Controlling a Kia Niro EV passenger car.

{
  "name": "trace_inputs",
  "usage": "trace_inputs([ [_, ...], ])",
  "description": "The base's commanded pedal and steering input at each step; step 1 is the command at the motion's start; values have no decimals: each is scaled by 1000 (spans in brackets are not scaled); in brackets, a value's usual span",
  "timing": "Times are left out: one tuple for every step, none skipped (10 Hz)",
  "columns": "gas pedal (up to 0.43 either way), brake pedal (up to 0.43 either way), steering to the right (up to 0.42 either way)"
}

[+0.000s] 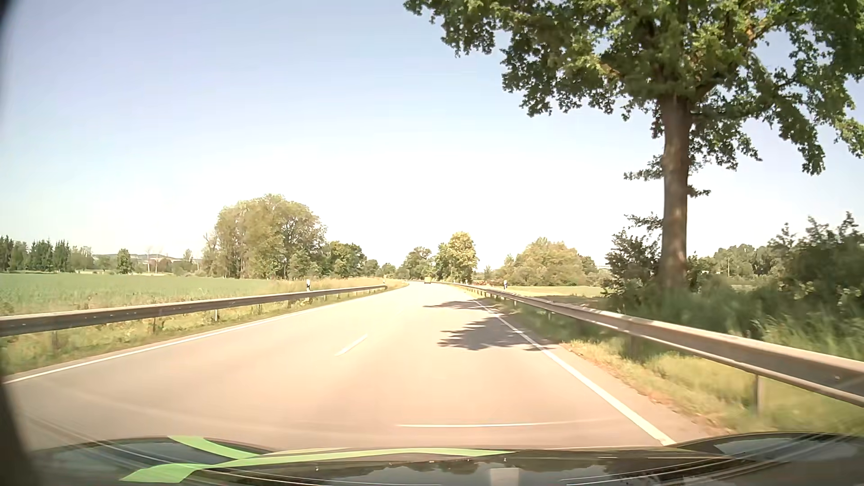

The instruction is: Follow the waypoints while adhering to traffic rules and regulations

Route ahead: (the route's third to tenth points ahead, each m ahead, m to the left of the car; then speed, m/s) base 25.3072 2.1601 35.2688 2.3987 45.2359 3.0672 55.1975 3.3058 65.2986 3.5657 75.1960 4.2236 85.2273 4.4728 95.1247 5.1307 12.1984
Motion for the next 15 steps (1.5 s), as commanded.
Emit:
trace_inputs([
  [500, 0, -16],
  [500, 0, -17],
  [500, 0, -17],
  [500, 0, -17],
  [500, 0, -17],
  [500, 0, -16],
  [500, 0, -16],
  [500, 0, -15],
  [500, 0, -14],
  [500, 0, -12],
  [500, 0, -8],
  [500, 0, -3],
  [500, 0, -2],
  [500, 0, -3],
  [500, 0, -2],
])
